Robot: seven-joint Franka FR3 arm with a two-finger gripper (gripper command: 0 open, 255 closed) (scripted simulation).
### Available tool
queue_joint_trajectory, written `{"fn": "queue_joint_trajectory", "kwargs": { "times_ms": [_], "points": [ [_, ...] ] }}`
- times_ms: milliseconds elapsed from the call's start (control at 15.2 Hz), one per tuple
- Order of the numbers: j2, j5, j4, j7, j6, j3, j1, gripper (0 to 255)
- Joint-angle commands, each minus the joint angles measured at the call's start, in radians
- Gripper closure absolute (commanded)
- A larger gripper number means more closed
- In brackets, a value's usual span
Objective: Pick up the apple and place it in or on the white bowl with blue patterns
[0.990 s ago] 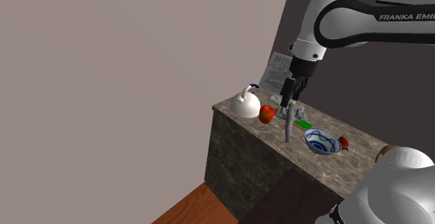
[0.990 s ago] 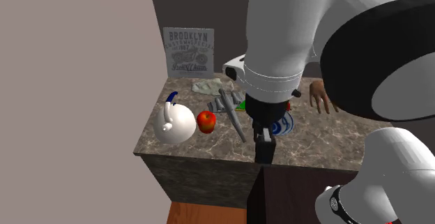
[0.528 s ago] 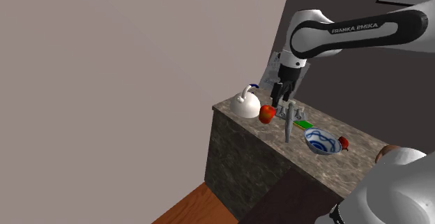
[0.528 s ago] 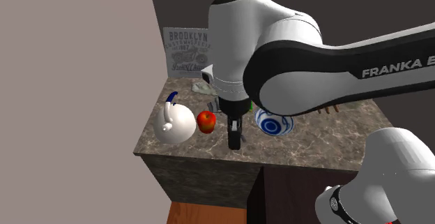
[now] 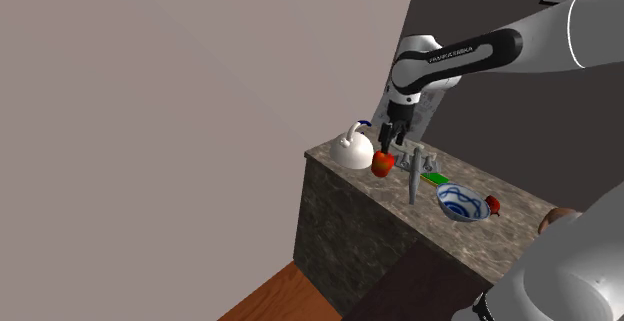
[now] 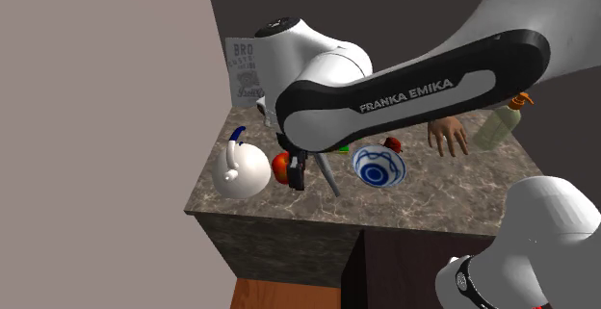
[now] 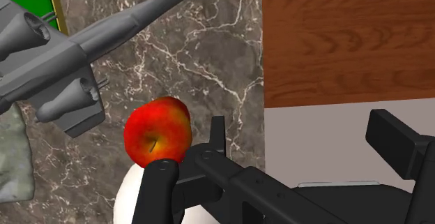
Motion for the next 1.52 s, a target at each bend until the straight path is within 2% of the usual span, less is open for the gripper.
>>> {"fn": "queue_joint_trajectory", "kwargs": {
  "times_ms": [0, 462, 858, 1452],
  "points": [
    [0.089, 0.006, 0.050, -0.022, 0.033, -0.013, -0.006, 0],
    [0.360, 0.034, 0.250, -0.100, 0.083, -0.042, -0.048, 0],
    [0.590, 0.062, 0.467, -0.153, 0.082, -0.047, -0.099, 0],
    [0.633, 0.072, 0.422, -0.159, 0.170, -0.043, -0.107, 0]
  ]
}}
